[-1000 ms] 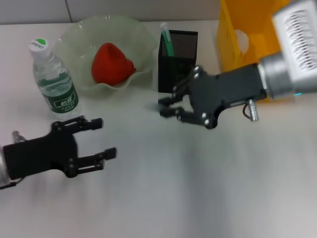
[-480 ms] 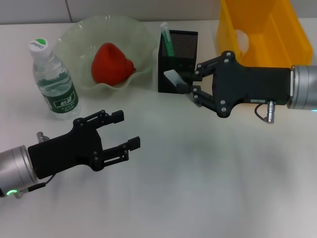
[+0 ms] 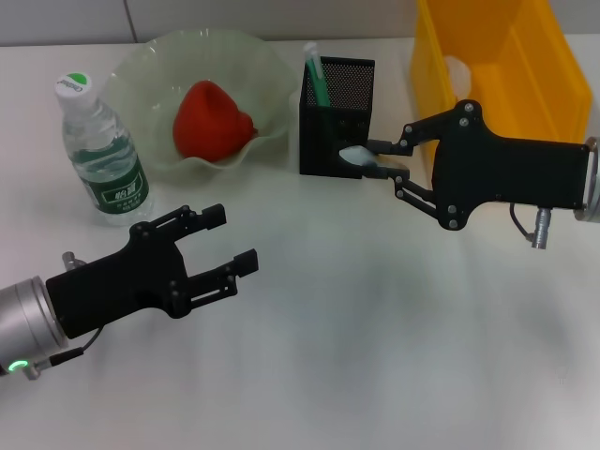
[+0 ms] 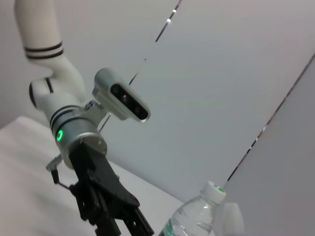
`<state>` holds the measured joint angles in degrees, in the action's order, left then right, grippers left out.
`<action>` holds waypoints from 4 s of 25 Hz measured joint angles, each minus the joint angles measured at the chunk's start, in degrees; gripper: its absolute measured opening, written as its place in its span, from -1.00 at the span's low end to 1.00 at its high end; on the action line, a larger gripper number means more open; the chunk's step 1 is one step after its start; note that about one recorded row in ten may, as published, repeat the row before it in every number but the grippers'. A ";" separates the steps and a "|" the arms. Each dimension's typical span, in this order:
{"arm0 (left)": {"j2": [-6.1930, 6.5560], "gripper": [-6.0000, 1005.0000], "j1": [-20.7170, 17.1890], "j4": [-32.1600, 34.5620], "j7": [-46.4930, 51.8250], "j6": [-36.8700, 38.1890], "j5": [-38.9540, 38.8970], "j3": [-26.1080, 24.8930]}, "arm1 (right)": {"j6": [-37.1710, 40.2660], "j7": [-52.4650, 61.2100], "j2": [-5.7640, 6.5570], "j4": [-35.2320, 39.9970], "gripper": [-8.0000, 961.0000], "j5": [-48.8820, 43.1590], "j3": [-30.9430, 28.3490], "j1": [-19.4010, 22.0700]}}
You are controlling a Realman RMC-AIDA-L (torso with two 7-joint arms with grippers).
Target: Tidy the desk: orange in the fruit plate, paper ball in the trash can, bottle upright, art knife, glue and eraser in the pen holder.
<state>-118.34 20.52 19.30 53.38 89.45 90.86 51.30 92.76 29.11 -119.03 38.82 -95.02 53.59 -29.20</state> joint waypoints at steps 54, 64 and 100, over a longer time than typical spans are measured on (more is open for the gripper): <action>-0.37 0.53 1.98 -5.15 -0.61 3.35 -1.04 -1.56 | -19.91 -19.38 -0.45 -22.16 -0.62 17.17 -0.03 -13.40; -0.40 0.53 2.26 -5.15 -0.87 3.36 -1.68 -1.91 | -22.21 -9.50 -0.56 -24.95 -0.57 20.56 0.00 -15.29; -0.13 0.53 2.35 -4.52 -0.38 4.09 -2.26 -1.91 | -25.79 12.85 -0.53 -25.46 -0.40 22.52 0.66 -14.48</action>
<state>-118.46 22.87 14.78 53.00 93.54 88.61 49.39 66.97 41.96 -119.56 13.36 -72.50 54.25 -43.68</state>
